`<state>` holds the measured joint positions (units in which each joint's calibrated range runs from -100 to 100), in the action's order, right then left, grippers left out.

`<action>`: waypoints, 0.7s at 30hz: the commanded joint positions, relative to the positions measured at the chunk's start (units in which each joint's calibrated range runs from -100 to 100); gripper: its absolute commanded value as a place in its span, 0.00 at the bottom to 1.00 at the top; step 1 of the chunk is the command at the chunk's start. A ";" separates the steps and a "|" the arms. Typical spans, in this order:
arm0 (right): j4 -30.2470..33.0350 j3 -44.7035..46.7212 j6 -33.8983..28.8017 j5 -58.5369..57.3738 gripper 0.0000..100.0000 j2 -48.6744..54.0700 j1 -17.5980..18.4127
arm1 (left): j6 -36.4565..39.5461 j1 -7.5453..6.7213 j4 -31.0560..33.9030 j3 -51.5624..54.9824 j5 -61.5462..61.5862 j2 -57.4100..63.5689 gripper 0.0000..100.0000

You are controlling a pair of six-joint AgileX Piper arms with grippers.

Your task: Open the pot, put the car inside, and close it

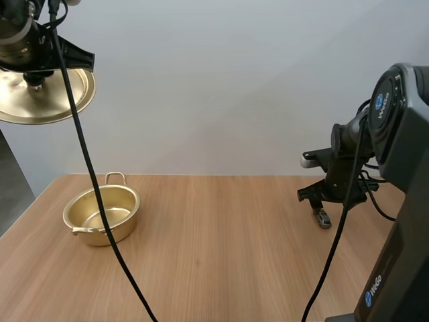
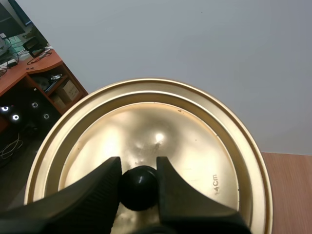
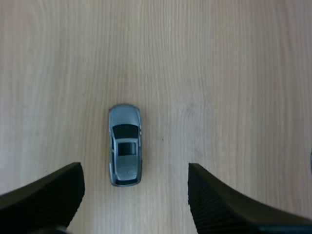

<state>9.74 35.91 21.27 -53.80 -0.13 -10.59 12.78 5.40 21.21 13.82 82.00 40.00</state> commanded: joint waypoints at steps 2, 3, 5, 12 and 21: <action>-0.60 0.01 0.01 -0.17 1.00 -2.89 0.02 | 0.00 0.01 0.02 -0.06 0.74 -0.04 0.00; -0.97 0.01 0.01 -0.17 1.00 -3.62 0.02 | 0.00 0.01 0.02 -0.06 0.74 -0.04 0.00; -1.29 0.01 0.01 0.42 1.00 -4.55 0.02 | 0.00 0.01 0.02 -0.06 0.74 -0.04 0.00; -1.29 0.01 0.01 5.42 1.00 -6.66 0.02 | 0.00 0.01 0.02 -0.06 0.96 -0.04 0.00; -1.29 0.01 0.01 11.06 1.00 -10.22 0.02 | 0.00 0.01 0.02 -0.06 1.38 -0.04 0.00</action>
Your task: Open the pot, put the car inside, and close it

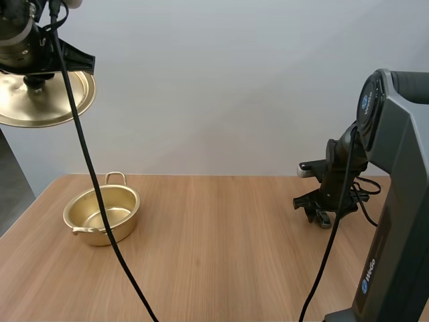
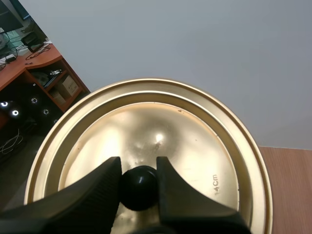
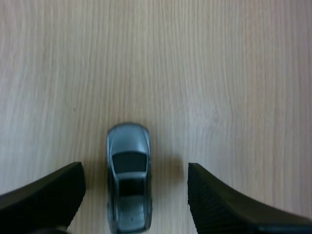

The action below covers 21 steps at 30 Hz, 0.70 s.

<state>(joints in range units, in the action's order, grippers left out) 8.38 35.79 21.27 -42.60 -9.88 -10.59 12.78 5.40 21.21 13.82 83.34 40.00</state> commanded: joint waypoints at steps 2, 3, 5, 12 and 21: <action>0.07 0.13 0.19 -0.12 0.82 -0.99 0.02 | -0.09 0.01 0.02 -0.06 0.02 -0.04 0.00; 0.07 0.13 0.31 -0.12 0.63 -1.41 0.02 | -0.09 0.01 0.02 -0.06 0.02 -0.04 0.00; 0.07 0.13 -0.04 -0.93 0.10 -1.83 0.02 | -0.22 0.01 0.02 -0.06 0.02 -0.04 0.00; -0.43 -0.01 -0.77 -1.72 0.00 -1.70 0.02 | -0.21 0.01 0.02 -0.06 0.26 -0.04 0.00; -14.10 -5.27 7.22 -6.27 0.00 4.60 0.02 | -1.76 0.01 0.33 -0.06 2.42 4.92 0.00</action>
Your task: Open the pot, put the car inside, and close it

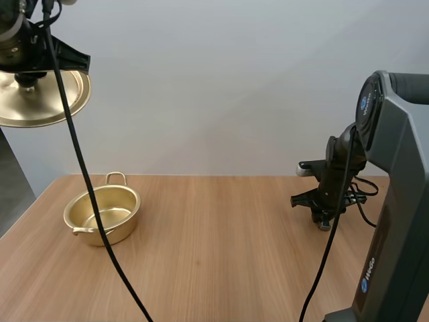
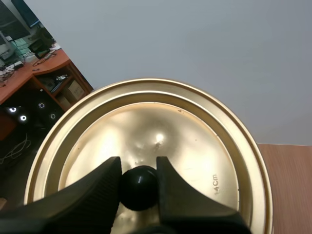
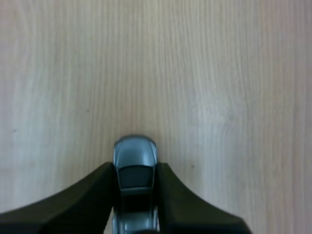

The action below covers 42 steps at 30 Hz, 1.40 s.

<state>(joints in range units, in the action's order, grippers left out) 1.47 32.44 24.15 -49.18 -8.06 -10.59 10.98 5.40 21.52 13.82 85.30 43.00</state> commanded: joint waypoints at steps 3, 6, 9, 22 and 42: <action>-17.43 -4.83 12.51 -7.11 0.00 7.19 0.02 | 0.03 0.01 0.01 -0.06 2.77 6.05 0.00; -28.27 -7.24 21.19 -17.19 0.00 11.72 0.02 | -1.07 0.01 -0.21 -0.06 7.47 10.48 0.00; -36.71 -8.61 26.33 -24.28 0.00 15.77 0.22 | -2.19 0.01 -1.79 -0.06 12.84 14.57 0.00; -41.14 -9.60 29.73 -30.00 0.00 24.55 12.53 | -5.59 0.01 -4.90 -0.06 14.70 28.36 0.00; -23.39 -9.60 17.55 -8.04 0.00 16.40 31.36 | -6.62 0.01 -4.01 -0.30 14.70 34.85 0.00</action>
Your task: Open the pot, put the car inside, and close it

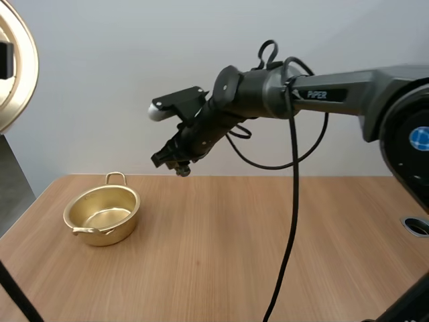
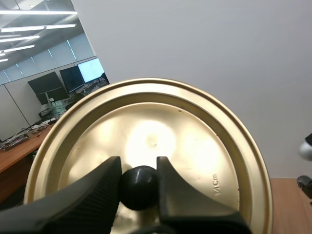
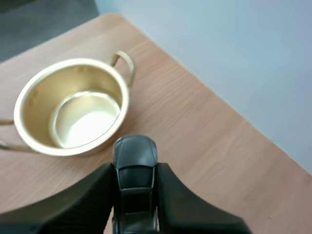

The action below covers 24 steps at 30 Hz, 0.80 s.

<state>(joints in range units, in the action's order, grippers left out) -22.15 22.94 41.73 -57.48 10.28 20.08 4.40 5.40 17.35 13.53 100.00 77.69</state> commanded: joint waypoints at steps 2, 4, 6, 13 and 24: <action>0.23 -0.11 -0.04 1.57 0.00 -4.13 1.01 | -0.04 0.01 0.16 -0.32 0.00 0.53 0.00; 0.23 -0.11 0.13 3.27 0.00 -5.50 1.55 | -0.04 0.01 0.16 -1.01 0.00 0.54 0.00; 0.23 -0.11 0.84 5.15 0.00 -6.17 2.28 | -0.04 0.01 0.16 -2.14 0.00 0.54 0.00; 0.55 -0.44 3.39 13.71 0.00 -6.76 6.93 | -0.13 0.01 0.06 -6.18 0.00 0.64 0.00; 1.36 -15.88 3.39 6.67 0.00 -16.07 9.19 | -0.43 0.67 -0.04 -6.50 0.00 0.64 0.00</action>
<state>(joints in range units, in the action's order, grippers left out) -21.18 10.76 45.11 -50.05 -4.19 29.24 4.04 6.01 17.38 7.03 99.97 78.29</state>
